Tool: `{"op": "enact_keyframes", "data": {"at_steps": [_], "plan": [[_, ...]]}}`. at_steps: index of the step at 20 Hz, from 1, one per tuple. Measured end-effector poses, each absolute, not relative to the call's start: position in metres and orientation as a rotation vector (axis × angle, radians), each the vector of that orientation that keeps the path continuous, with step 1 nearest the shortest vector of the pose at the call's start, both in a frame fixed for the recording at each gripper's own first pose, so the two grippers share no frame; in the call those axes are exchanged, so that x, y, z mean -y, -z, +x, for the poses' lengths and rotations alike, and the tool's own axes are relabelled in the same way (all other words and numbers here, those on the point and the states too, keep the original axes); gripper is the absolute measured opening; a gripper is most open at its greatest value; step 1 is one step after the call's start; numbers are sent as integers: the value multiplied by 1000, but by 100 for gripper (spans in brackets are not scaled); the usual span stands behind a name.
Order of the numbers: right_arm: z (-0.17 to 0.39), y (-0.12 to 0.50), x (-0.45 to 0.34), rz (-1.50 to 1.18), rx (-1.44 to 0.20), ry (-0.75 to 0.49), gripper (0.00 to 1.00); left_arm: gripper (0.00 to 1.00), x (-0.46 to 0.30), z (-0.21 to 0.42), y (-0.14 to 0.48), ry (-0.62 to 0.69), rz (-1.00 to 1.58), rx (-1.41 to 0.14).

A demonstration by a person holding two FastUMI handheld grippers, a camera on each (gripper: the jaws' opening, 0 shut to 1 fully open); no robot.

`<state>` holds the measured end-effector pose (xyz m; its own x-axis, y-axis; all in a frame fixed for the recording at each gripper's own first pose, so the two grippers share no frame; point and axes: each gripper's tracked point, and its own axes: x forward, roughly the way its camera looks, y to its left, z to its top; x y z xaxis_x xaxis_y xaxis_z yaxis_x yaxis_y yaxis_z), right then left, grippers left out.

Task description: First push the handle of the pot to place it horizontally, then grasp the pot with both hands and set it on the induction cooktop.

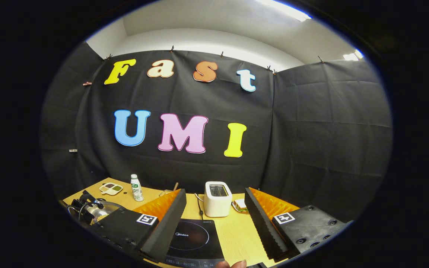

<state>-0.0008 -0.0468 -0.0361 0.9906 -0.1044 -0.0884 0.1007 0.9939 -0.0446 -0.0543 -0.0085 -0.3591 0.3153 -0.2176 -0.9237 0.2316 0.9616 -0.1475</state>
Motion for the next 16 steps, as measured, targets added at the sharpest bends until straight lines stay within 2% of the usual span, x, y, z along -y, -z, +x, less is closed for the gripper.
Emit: {"op": "enact_keyframes", "data": {"at_steps": [16], "plan": [[11, 44, 72, -52, -109, 169, 98, 5, 64, 29, 360, 279, 77, -1157]]}}
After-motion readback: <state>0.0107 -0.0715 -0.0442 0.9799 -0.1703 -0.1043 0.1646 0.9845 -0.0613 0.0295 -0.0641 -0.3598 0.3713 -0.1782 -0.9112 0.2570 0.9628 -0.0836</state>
